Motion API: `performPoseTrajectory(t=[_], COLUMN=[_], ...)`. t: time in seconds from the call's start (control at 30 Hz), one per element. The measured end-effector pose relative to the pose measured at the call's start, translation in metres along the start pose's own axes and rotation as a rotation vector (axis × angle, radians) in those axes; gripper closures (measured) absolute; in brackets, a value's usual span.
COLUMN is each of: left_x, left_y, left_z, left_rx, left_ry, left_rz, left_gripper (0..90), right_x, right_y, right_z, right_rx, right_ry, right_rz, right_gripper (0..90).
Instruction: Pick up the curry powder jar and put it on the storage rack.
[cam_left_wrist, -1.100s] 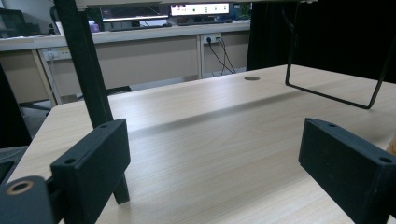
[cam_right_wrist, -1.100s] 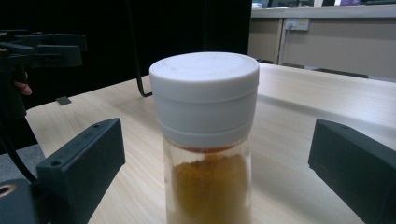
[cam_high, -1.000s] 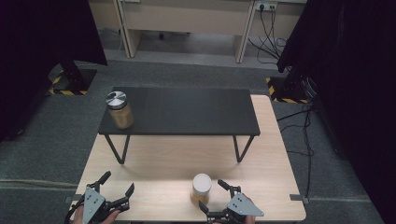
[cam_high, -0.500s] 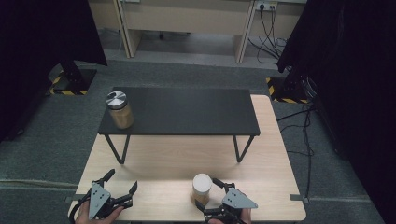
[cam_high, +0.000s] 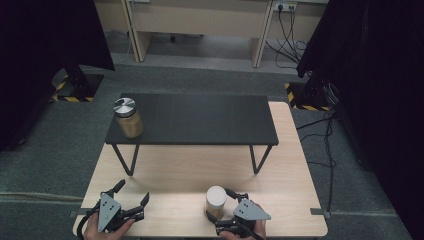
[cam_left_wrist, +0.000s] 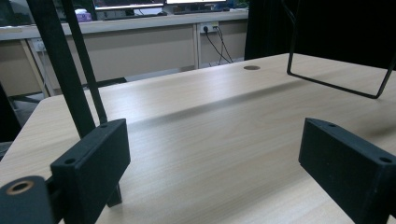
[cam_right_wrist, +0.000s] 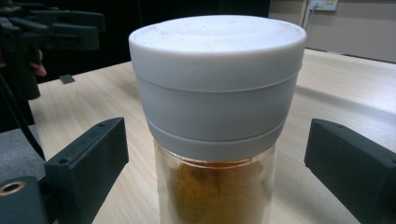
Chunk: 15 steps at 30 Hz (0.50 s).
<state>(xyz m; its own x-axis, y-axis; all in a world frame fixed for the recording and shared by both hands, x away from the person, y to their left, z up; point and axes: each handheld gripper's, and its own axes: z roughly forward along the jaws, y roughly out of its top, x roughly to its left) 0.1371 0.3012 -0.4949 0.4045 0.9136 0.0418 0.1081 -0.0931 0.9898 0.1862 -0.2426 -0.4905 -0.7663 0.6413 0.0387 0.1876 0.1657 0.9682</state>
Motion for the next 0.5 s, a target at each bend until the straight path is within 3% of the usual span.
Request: performPoseTrajectory(t=[0.2,0.5], left_x=[-0.001,-0.001], left_y=[-0.001,-0.001], left_z=[0.005,0.006], left_rx=[0.014,0.015], left_ry=[-0.022,-0.016], left_rz=[-0.001,-0.007], left_gripper=[8.2,8.2], right_x=[0.006,-0.007], right_y=[-0.001,-0.006], right_z=[-0.002,0.006], right_rx=[0.018,0.016], right_ry=[-0.02,0.009], right_rz=[-0.012,0.029], right_gripper=[9.4,22.2])
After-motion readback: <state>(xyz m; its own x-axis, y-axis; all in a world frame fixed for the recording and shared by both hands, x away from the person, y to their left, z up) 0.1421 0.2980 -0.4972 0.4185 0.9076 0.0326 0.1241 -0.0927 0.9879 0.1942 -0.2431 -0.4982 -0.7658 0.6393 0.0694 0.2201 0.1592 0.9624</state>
